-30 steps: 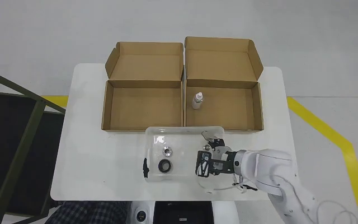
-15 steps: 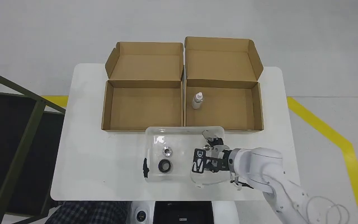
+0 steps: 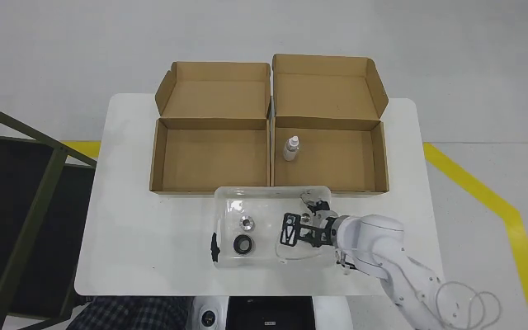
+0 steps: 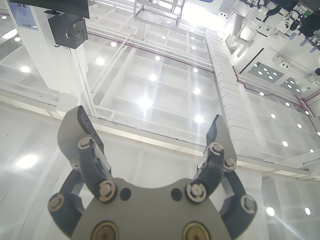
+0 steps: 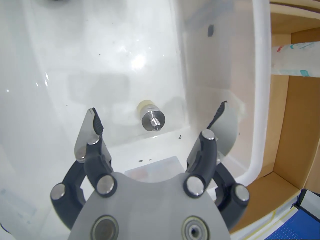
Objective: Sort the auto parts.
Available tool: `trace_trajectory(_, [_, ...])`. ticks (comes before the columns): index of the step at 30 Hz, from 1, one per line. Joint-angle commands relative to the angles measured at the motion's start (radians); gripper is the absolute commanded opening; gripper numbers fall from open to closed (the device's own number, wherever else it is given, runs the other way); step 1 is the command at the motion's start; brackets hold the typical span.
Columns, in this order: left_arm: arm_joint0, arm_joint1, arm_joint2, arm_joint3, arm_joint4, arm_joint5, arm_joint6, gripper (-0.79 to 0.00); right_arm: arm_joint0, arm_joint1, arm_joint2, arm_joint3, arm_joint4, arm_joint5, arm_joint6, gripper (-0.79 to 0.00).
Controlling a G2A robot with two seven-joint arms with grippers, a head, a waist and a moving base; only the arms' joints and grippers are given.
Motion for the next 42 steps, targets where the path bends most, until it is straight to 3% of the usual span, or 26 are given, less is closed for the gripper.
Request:
trace_trajectory(1, [0.0,0.0,0.0,0.0,0.0,0.0,0.0,0.0,0.007,-0.001,-0.01,0.011,-0.008,0.006,0.01,-0.185])
trace_trajectory(5, [0.0,0.0,0.0,0.0,0.0,0.0,0.0,0.0,0.012,-0.003,-0.024,0.018,-0.011,0.018,0.014,-0.397])
trace_trajectory(12, [0.0,0.0,0.0,0.0,0.0,0.0,0.0,0.0,0.012,-0.002,-0.029,0.021,-0.011,0.023,0.02,-0.536])
trace_trajectory(15, [0.0,0.0,0.0,0.0,0.0,0.0,0.0,0.0,0.013,-0.001,-0.029,0.02,-0.009,0.021,0.022,-0.653])
trace_trajectory(16, [0.0,0.0,0.0,0.0,0.0,0.0,0.0,0.0,0.013,-0.001,-0.03,0.019,-0.009,0.02,0.021,-0.745])
trace_trajectory(17, [0.0,0.0,0.0,0.0,0.0,0.0,0.0,0.0,0.013,-0.001,-0.03,0.018,-0.008,0.019,0.021,-0.785])
trace_trajectory(31, [0.0,0.0,0.0,0.0,0.0,0.0,0.0,0.0,-0.021,0.011,0.003,-0.061,0.018,0.001,-0.081,-0.785])
trace_trajectory(42, [0.0,0.0,0.0,0.0,0.0,0.0,0.0,0.0,-0.073,0.026,0.074,-0.131,0.065,-0.028,-0.336,-0.785])
